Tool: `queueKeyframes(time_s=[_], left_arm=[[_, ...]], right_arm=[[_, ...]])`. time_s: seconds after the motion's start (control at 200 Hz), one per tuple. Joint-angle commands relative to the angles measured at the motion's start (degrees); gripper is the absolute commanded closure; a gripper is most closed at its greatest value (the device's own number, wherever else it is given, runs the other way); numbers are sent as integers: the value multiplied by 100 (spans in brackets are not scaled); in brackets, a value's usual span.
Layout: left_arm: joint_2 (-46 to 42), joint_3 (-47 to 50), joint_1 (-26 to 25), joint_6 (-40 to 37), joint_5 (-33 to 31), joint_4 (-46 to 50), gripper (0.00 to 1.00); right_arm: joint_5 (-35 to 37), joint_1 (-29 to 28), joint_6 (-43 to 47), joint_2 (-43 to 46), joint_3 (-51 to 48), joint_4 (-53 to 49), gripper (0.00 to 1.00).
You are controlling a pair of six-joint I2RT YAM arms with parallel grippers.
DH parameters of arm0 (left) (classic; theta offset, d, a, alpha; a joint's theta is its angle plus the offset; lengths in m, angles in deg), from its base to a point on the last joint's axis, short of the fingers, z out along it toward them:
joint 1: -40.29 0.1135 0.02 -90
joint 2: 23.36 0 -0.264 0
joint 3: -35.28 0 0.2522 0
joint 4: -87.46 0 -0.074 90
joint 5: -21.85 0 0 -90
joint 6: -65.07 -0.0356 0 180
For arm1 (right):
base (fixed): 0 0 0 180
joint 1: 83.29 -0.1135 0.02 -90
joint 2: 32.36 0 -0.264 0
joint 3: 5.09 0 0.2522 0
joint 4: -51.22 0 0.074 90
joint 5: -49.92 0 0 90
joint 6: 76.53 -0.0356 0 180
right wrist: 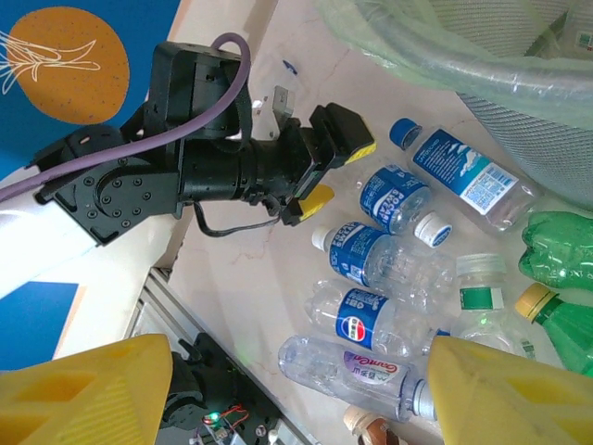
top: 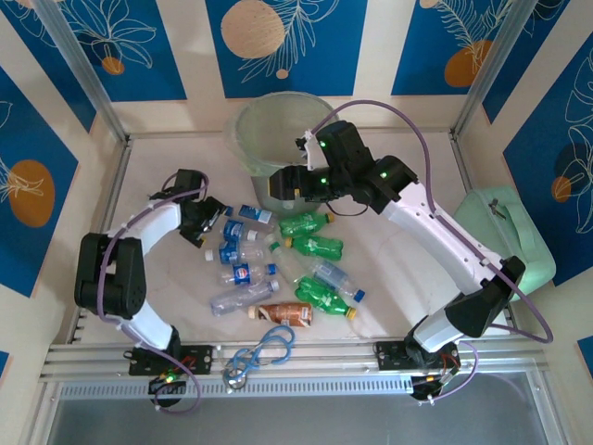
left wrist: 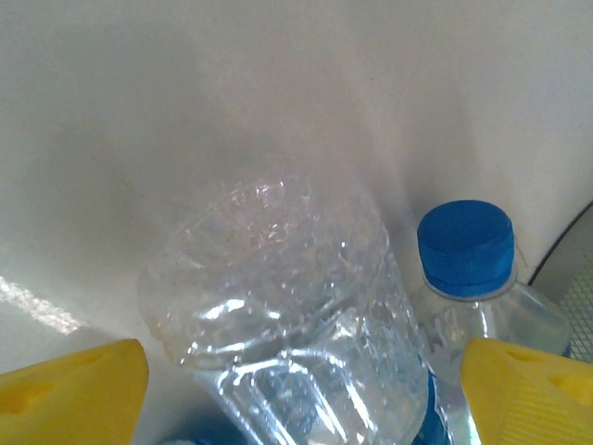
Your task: Put the plastic bottles in the bin
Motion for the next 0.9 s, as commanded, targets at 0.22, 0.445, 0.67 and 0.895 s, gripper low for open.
queueKeyframes(time_s=[0.22,0.445,0.67,0.895], left_arm=[[533,-391,47,22,-279,220,16],[725,-437,47,-50,-262,159,20],[820,-440,47,-89,-251,106,27],[614,-515,47,-144,-381,165,34]], right_arm=[[92,-29,-7,258,-108,-63,26],[110,-20,-31,269,-90,-65,26],[135,-20,-44,299,-94,-103,27],[198,-21,-48,365,-123,-105,28]])
